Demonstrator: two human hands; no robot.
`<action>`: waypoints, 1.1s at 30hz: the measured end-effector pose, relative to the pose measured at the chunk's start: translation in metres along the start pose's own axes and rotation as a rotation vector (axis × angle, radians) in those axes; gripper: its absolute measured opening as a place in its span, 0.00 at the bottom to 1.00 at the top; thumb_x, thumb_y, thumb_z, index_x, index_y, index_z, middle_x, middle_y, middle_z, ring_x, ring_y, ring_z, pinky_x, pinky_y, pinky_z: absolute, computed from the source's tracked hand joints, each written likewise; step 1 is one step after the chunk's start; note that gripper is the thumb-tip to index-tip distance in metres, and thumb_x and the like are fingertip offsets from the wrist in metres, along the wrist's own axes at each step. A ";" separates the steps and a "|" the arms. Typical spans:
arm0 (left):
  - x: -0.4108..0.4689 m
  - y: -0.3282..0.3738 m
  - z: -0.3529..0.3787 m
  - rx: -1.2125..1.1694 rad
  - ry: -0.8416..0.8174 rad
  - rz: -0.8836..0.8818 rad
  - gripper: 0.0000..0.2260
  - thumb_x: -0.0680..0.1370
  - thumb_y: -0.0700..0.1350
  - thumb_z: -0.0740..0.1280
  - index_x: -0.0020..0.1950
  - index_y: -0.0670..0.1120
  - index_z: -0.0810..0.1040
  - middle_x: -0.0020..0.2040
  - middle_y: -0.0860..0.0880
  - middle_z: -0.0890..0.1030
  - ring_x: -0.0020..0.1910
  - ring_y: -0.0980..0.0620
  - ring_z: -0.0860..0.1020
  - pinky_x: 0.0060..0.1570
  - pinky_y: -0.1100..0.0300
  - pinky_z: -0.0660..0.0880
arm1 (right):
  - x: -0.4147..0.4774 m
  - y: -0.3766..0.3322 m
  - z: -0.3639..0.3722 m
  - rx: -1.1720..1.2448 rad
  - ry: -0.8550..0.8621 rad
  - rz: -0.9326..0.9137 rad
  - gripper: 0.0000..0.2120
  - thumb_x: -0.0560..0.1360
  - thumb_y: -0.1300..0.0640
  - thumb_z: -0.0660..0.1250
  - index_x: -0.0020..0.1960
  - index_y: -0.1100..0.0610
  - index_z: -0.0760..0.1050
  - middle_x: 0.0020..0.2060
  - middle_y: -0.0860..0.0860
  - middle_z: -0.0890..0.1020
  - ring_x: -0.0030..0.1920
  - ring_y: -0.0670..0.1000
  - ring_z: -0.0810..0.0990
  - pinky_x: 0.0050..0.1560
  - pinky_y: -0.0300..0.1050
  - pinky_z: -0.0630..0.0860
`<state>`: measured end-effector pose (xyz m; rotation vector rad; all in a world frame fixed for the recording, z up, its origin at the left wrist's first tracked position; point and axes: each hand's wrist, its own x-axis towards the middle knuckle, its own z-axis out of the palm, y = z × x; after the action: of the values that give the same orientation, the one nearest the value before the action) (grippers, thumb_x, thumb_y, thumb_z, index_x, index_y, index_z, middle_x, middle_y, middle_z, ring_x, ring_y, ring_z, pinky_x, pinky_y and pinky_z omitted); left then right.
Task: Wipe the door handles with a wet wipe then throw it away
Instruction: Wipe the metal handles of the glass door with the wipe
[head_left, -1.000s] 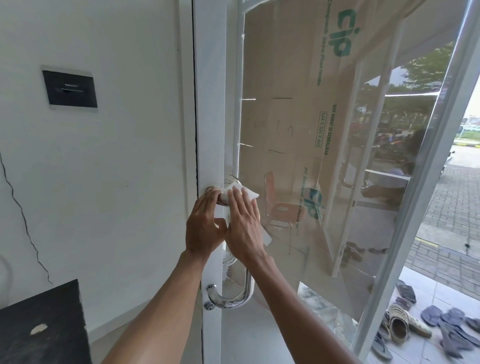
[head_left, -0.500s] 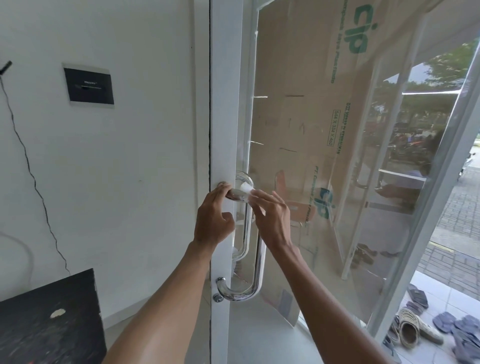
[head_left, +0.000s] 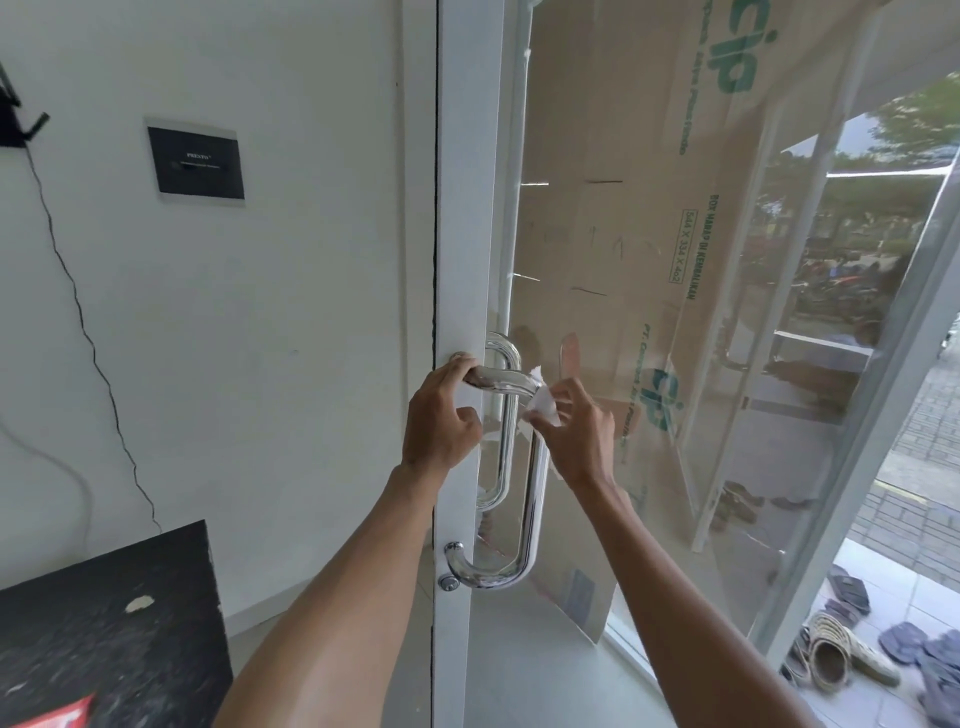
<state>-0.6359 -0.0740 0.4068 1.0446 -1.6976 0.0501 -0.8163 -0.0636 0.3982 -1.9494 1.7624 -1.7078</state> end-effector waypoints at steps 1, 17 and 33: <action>0.000 0.001 0.000 0.002 -0.002 0.002 0.30 0.64 0.29 0.62 0.65 0.44 0.75 0.64 0.47 0.79 0.64 0.49 0.76 0.65 0.58 0.72 | 0.002 0.000 0.000 -0.011 -0.011 0.014 0.19 0.64 0.52 0.80 0.49 0.54 0.75 0.47 0.50 0.86 0.45 0.50 0.84 0.46 0.50 0.82; 0.003 -0.003 0.008 0.034 0.021 0.002 0.30 0.63 0.30 0.63 0.65 0.44 0.75 0.63 0.47 0.79 0.60 0.48 0.78 0.62 0.61 0.72 | -0.064 0.058 0.050 -0.075 -0.168 0.431 0.14 0.61 0.48 0.76 0.31 0.56 0.75 0.25 0.47 0.77 0.27 0.50 0.73 0.30 0.45 0.74; 0.005 -0.007 0.015 0.045 0.083 0.026 0.29 0.62 0.31 0.62 0.63 0.43 0.76 0.62 0.47 0.80 0.58 0.48 0.78 0.60 0.56 0.77 | -0.044 0.040 0.058 0.034 0.102 0.345 0.19 0.65 0.46 0.74 0.31 0.57 0.68 0.23 0.49 0.74 0.26 0.50 0.68 0.29 0.48 0.71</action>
<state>-0.6427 -0.0887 0.4015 1.0403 -1.6415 0.1467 -0.7947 -0.0827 0.3207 -1.4599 1.9480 -1.7246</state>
